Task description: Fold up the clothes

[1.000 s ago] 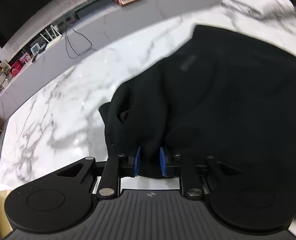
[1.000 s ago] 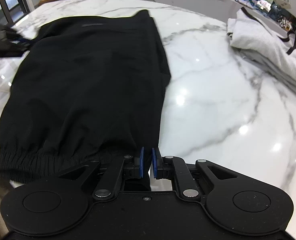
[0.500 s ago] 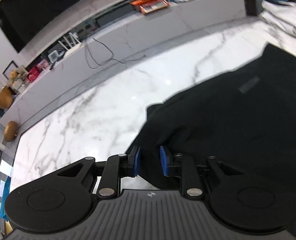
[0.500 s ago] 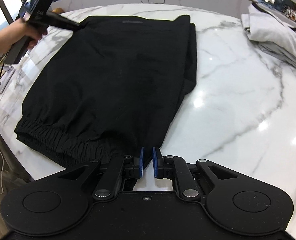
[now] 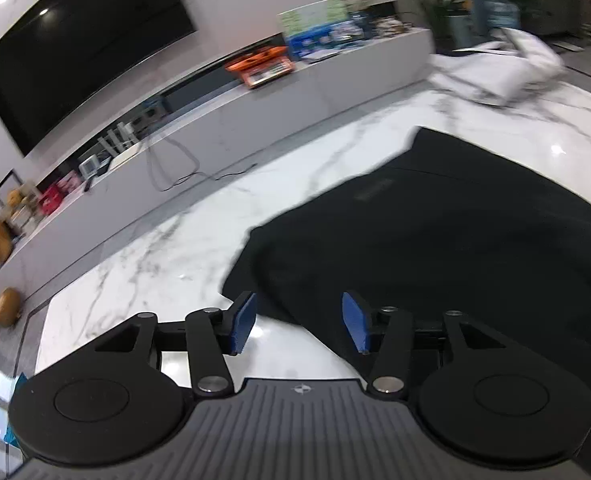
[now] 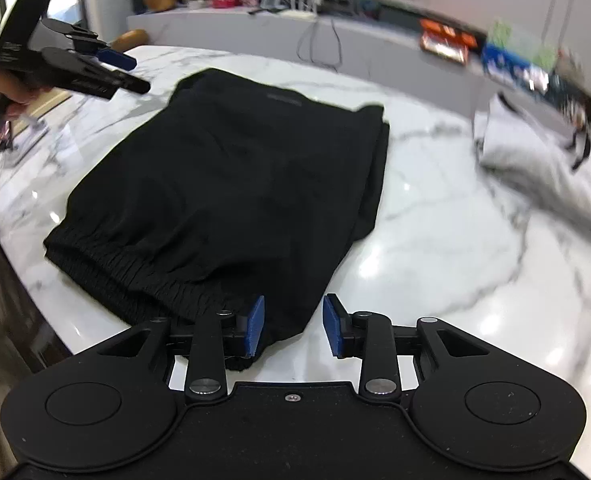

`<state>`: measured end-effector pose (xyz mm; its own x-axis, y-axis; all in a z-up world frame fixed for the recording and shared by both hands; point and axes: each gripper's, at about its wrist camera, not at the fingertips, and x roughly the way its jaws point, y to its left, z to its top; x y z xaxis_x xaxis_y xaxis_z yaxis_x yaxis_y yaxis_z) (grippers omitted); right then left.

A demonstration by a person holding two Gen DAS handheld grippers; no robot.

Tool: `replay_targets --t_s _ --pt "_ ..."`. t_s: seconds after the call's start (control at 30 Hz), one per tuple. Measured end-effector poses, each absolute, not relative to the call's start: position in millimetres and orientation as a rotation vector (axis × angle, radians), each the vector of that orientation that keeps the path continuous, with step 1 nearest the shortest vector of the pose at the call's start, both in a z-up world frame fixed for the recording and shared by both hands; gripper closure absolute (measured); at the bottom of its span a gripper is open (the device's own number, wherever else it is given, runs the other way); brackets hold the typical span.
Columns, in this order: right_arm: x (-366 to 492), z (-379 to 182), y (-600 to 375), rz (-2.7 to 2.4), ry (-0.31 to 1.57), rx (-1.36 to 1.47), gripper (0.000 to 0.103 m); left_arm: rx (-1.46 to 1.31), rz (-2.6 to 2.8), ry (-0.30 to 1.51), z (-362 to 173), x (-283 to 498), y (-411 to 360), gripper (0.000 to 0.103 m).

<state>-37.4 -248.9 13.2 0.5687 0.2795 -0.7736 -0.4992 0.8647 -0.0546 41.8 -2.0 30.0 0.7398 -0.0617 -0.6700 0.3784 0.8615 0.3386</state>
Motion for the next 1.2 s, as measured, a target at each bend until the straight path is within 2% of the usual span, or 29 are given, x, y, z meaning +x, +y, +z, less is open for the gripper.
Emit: replay_targets --t_s 0.23,0.3,0.37,0.6,0.73,0.97,1.07,1.2 --pt "-68.8 13.2 -247.6 0.520 0.775 -0.433 0.071 0.466 -0.407 0.736 25.6 -38.3 -24.0 0.049" --pt "-72.7 9.8 -247.2 0.531 0.764 -0.456 0.067 0.491 -0.427 0.749 17.8 -52.4 -27.5 0.049" --pt "-78.8 8.6 -247.5 0.546 0.758 -0.470 0.062 0.513 -0.428 0.750 10.1 -61.4 -30.5 0.049" --pt "-93.3 0.9 -231.0 0.588 0.732 -0.532 0.060 0.556 -0.476 0.741 -6.8 -89.8 -50.4 0.044" --pt "-95.4 -7.9 -219.0 0.576 0.716 -0.588 0.055 0.595 -0.471 0.747 -19.6 -93.8 -60.6 0.044" --pt "-90.8 -25.1 -204.4 0.546 0.683 -0.676 0.055 0.596 -0.445 0.755 -30.1 -92.9 -60.0 0.044" --pt "-86.9 -31.4 -199.3 0.547 0.676 -0.708 0.055 0.576 -0.462 0.744 -30.7 -90.3 -60.4 0.046" --pt "-89.4 -36.2 -196.0 0.546 0.646 -0.760 0.056 0.542 -0.466 0.734 -29.9 -87.3 -59.1 0.058"
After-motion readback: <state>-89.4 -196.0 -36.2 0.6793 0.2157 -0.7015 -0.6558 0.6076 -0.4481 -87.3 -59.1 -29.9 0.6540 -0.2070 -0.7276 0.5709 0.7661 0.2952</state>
